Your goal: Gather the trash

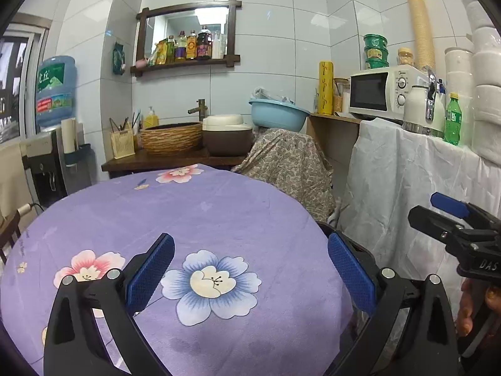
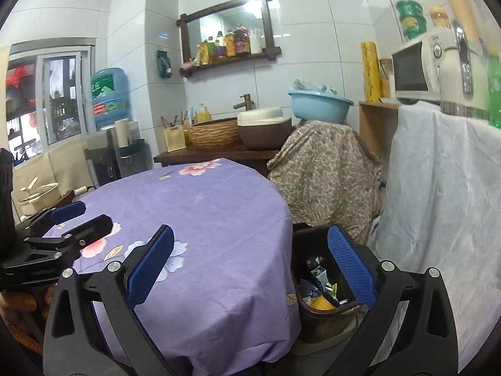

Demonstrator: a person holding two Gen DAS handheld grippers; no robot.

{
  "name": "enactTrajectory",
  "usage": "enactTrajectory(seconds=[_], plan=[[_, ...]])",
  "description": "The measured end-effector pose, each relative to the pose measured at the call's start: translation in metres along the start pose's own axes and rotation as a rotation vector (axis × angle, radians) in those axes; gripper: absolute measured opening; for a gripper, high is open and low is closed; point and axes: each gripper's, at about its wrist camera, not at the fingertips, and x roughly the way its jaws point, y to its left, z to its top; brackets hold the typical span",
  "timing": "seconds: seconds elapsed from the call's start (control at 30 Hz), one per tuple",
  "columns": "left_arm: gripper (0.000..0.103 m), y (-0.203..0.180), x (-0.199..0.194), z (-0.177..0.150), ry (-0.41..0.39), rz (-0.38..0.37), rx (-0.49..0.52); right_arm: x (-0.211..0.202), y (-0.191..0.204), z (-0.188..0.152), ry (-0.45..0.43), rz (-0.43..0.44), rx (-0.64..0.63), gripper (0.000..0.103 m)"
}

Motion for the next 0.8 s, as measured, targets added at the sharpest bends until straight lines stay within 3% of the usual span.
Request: enactTrajectory(seconds=[0.2,0.8], plan=[[0.097,0.011,-0.009,-0.008,-0.007,0.003,-0.039,-0.015,0.006,-0.006,-0.008,0.008,-0.011,0.097],[0.097,0.011,-0.012,-0.011,-0.014,0.017,-0.031,-0.014,0.002,-0.007,-0.008,0.008,-0.010,0.097]])
